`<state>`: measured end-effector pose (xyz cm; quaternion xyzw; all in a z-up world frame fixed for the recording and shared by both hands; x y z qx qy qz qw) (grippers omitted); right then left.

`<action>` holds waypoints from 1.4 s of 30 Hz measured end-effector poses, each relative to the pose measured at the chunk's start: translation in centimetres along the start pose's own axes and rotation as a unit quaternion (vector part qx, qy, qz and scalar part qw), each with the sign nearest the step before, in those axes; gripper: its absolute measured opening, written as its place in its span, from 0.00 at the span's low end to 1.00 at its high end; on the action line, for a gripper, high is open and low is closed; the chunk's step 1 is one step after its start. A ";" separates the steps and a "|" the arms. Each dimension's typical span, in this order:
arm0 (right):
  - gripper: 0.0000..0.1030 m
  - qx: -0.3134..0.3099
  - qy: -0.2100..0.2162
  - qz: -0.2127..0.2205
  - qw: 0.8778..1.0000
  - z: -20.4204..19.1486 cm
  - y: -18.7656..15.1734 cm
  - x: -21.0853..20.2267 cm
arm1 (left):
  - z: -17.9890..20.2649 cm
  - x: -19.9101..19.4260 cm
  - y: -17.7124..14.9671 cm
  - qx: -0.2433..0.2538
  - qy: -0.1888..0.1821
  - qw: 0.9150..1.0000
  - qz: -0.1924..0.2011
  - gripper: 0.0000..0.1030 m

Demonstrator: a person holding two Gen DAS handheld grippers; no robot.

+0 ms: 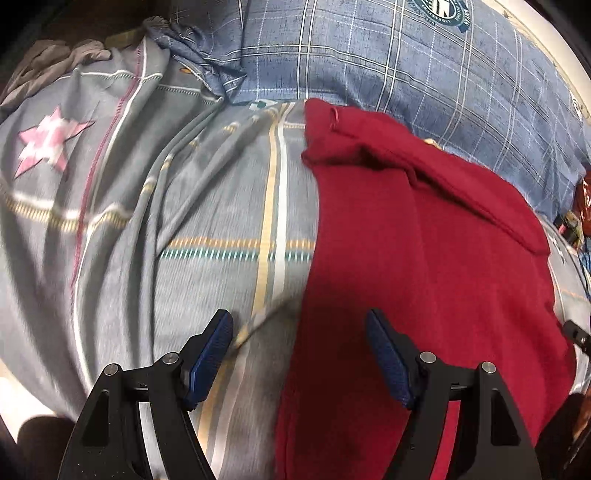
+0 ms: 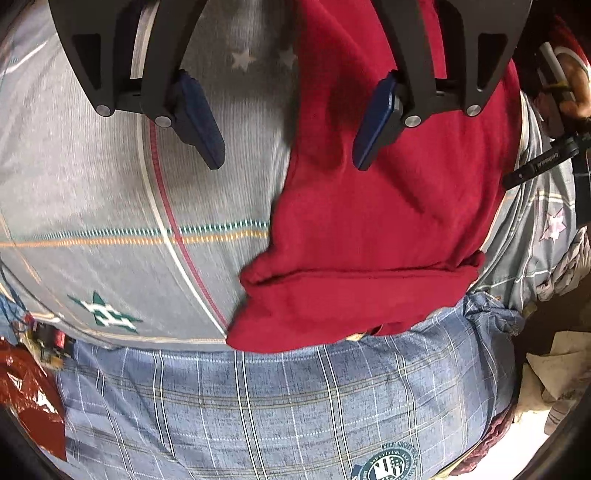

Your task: Fold small clothes

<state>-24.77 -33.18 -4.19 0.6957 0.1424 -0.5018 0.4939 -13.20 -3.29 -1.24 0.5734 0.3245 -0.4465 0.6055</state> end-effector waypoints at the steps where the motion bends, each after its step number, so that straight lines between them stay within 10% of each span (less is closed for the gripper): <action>1: 0.71 0.002 0.000 -0.001 1.000 0.0 -0.4 -0.1 | 0.0 -0.2 -0.3 0.002 0.001 1.000 -0.001 0.72; 29: 0.77 0.002 0.029 -0.055 0.998 -0.7 -8.6 -1.0 | 0.1 -2.8 -5.4 0.031 -0.007 0.999 -0.018 0.72; 35: 0.77 0.012 0.035 -0.030 0.999 -0.3 -6.1 -1.5 | 1.3 -2.3 -5.4 0.051 0.017 0.998 -0.010 0.78; 42: 0.80 0.032 0.020 0.034 0.999 1.9 4.7 -0.9 | 1.3 -2.0 -5.1 0.054 0.007 0.998 -0.018 0.79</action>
Point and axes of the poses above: each gripper's, at about its wrist camera, not at the fingertips, and x roughly the way its jaws point, z to its right, y to its top, the point moved 5 cm from there along x, roughly the way its jaws point, and after that the axes turned 8 degrees about -z, right-handed, at the moved point
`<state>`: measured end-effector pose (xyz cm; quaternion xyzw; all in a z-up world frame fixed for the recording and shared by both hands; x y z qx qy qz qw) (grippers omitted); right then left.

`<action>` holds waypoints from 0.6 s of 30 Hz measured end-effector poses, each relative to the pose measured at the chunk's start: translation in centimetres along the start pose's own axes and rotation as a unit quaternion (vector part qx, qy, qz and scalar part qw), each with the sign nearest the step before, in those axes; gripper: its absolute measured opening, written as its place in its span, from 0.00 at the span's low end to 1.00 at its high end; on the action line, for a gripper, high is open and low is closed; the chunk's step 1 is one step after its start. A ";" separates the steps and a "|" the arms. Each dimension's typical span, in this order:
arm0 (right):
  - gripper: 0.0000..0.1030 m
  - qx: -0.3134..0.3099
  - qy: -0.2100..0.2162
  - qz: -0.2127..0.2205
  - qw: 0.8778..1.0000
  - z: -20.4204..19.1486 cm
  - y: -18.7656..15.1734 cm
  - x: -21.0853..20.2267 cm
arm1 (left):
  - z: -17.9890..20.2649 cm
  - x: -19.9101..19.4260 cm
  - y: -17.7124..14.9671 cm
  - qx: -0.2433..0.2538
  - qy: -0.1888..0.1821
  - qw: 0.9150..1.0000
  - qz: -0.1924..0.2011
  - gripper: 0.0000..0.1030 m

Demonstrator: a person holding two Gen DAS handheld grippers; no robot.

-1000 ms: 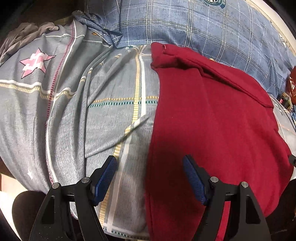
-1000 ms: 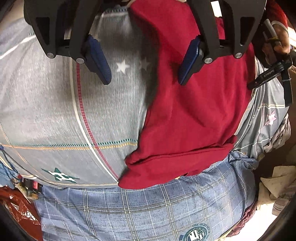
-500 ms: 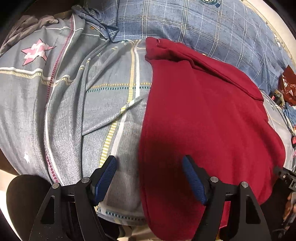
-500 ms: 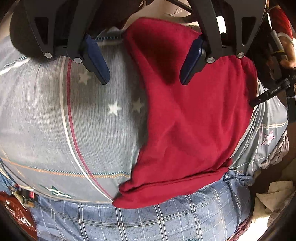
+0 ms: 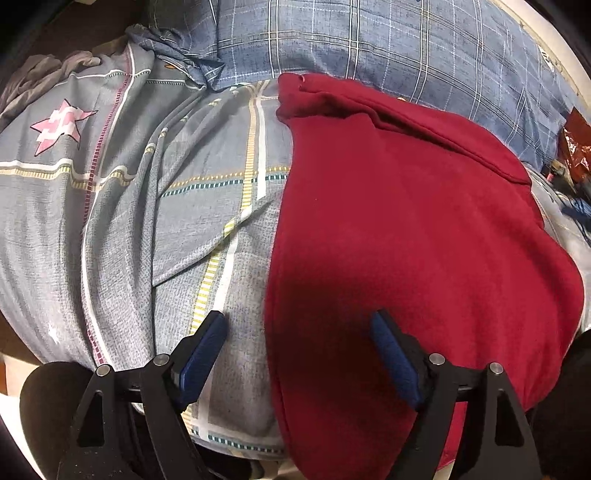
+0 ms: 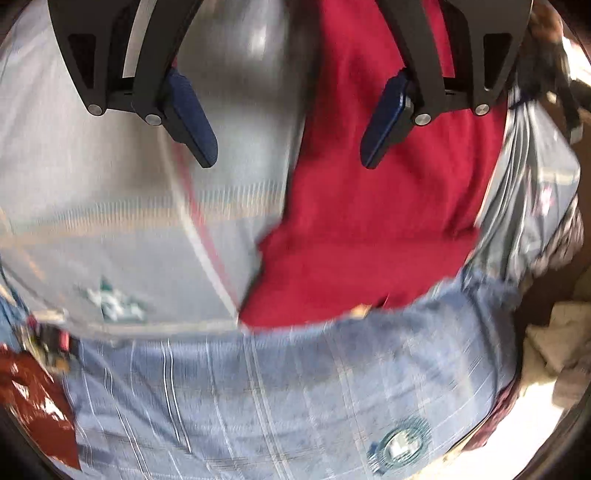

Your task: Fold small clothes

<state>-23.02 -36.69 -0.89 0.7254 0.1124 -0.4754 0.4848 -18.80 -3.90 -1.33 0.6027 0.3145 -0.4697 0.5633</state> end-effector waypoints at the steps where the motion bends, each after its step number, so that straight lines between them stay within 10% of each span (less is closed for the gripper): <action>1: 0.80 0.007 -0.001 0.002 1.000 0.5 1.5 0.8 | -0.1 0.0 0.1 -0.001 -0.002 1.000 -0.003 0.79; 7: 0.75 0.043 0.010 -0.020 0.999 2.4 8.9 8.5 | -0.5 0.1 0.7 -0.017 -0.016 1.000 -0.016 0.79; 9: 0.57 0.049 0.022 -0.011 0.999 2.4 10.2 10.0 | -0.6 0.1 0.9 -0.019 -0.021 0.999 -0.018 0.79; 11: 0.14 0.025 0.043 -0.013 0.999 1.2 11.2 10.2 | -0.8 0.1 1.2 -0.024 -0.025 0.999 -0.020 0.78; 18: 0.08 -0.076 -0.085 0.041 0.993 -0.5 14.8 7.9 | -1.4 -1.5 1.6 -0.028 -0.037 0.999 0.003 0.78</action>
Point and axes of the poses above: each gripper's, at about its wrist camera, not at the fingertips, and x roughly the way its jaws point, z to its right, y to its top, the point moved 5 cm from there along x, roughly the way its jaws point, and after that the axes turned 8 degrees about -z, right-handed, at the moved point
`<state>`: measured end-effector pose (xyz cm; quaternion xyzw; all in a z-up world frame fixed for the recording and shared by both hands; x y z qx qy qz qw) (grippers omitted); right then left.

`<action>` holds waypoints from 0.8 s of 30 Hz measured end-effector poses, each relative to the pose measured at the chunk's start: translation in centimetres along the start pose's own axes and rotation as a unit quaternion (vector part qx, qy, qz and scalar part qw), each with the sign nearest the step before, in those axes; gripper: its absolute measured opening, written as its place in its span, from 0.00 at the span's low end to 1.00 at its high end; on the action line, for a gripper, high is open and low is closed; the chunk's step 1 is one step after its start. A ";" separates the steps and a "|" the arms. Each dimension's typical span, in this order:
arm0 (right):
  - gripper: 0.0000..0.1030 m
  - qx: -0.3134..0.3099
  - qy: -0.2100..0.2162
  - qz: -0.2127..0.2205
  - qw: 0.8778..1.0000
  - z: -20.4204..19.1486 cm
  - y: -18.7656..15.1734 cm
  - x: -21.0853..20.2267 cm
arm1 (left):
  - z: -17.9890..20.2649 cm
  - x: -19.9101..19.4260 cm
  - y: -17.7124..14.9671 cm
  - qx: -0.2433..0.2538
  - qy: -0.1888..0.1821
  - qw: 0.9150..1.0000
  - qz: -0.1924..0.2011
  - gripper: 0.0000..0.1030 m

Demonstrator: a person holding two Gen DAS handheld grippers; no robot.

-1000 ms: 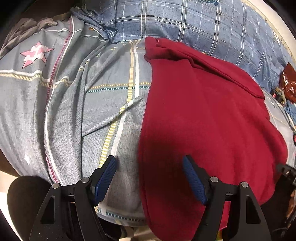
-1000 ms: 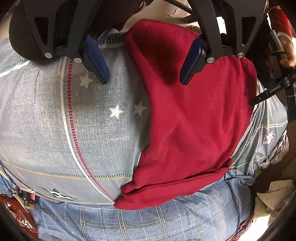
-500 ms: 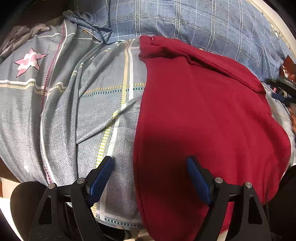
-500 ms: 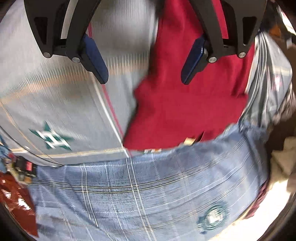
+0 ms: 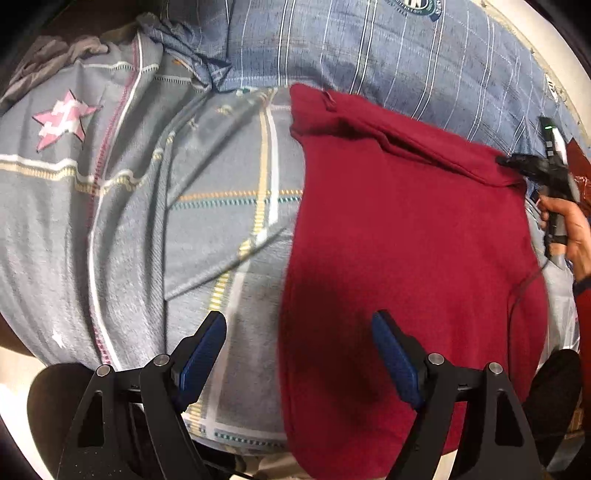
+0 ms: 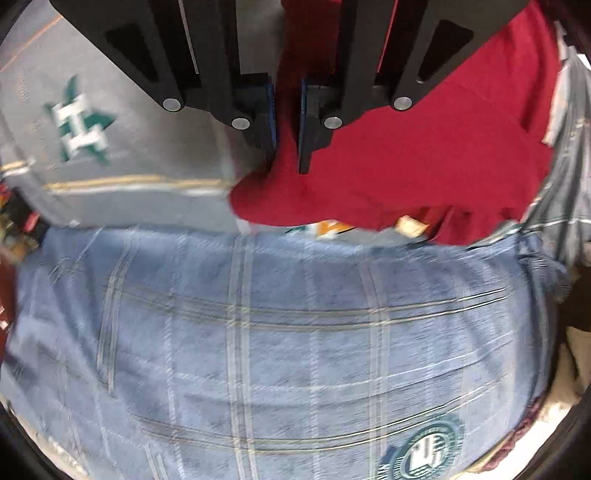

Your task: Fold small clothes

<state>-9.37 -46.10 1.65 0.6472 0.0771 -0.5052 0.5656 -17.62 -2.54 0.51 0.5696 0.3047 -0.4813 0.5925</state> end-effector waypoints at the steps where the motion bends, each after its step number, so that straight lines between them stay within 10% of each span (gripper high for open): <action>1: 0.08 0.006 -0.015 -0.006 1.000 0.6 0.3 0.8 | 0.0 0.0 0.0 0.003 0.002 1.000 0.002 0.78; 6: 0.11 0.021 -0.040 -0.039 0.998 1.3 -0.6 3.6 | -0.4 0.6 -0.7 0.010 0.012 1.000 -0.005 0.78; 13: 0.53 0.028 -0.001 -0.011 1.000 2.1 -4.4 -4.1 | 0.1 0.2 -1.6 0.015 0.009 1.000 -0.006 0.78; 24: 0.52 0.021 -0.024 -0.062 0.998 2.2 -8.9 -2.0 | 0.0 -1.3 -3.1 0.009 0.008 1.000 -0.001 0.78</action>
Point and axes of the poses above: each gripper's, at about its wrist camera, not at the fingertips, and x roughly the way its jaws point, z to its right, y to its top, the point moved 5 cm from there along x, roughly the way its jaws point, and after that the axes turned 8 degrees about -z, right-handed, at the moved point
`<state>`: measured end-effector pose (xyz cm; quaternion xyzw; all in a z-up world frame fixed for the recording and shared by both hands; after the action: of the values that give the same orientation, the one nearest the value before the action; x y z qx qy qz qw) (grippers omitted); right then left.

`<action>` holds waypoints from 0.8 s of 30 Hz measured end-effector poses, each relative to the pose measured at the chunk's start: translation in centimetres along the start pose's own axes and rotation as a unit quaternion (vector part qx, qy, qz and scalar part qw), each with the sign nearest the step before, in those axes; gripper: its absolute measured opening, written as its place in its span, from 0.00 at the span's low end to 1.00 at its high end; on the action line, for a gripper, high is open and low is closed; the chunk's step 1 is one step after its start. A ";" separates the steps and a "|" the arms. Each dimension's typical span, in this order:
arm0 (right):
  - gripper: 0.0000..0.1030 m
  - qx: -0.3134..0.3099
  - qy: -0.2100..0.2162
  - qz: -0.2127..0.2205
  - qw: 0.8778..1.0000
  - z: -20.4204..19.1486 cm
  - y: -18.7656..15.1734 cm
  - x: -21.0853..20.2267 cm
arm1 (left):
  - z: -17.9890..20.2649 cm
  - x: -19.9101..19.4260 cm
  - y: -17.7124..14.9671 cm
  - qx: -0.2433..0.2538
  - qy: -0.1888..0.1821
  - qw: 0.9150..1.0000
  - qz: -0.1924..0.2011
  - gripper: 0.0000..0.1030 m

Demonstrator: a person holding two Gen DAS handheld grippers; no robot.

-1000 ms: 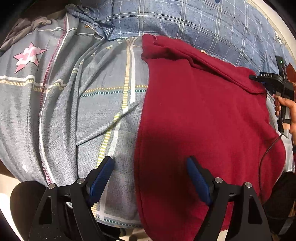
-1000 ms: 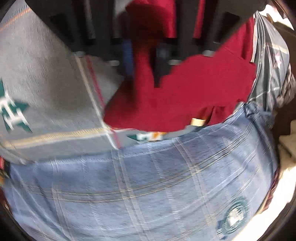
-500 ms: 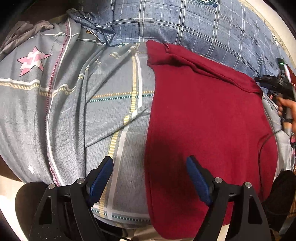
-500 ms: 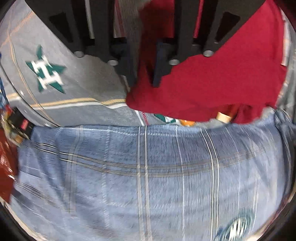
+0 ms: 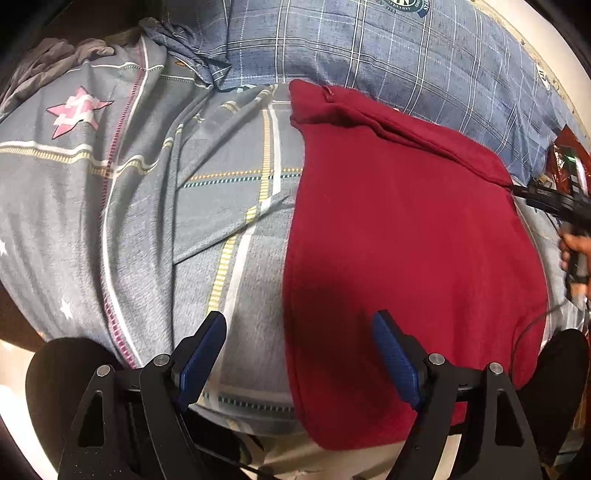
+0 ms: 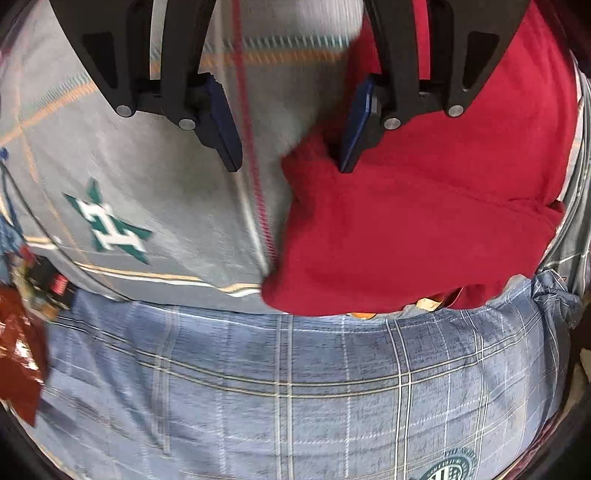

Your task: Fold small clothes

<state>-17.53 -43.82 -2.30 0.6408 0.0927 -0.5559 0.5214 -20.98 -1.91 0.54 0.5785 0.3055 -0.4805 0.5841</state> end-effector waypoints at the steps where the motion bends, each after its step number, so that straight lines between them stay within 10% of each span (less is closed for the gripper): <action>1: 0.52 0.002 -0.001 0.008 1.000 0.3 -0.7 -1.2 | -0.1 -0.1 -0.2 0.001 0.002 1.000 0.000 0.78; 10: 0.71 -0.033 0.116 0.019 0.992 -1.2 -10.3 -10.2 | 0.5 -0.3 -1.9 0.007 -0.007 1.000 -0.008 0.79; 24: 0.70 -0.011 0.179 -0.055 0.982 -2.3 -22.4 -9.4 | 1.5 1.1 -2.9 0.015 -0.021 0.999 -0.031 0.79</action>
<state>-35.18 -27.85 -7.77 0.7181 0.2256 -0.4587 0.4723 -23.53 -3.23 -1.37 0.5672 0.3038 -0.5145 0.5669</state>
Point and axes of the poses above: each gripper's, at about its wrist camera, not at the fingertips, and x roughly the way its jaws point, z to its right, y to its top, the point moved 5 cm from there along x, roughly the way its jaws point, and after that the axes turned 8 degrees about -z, right-handed, at the moved point
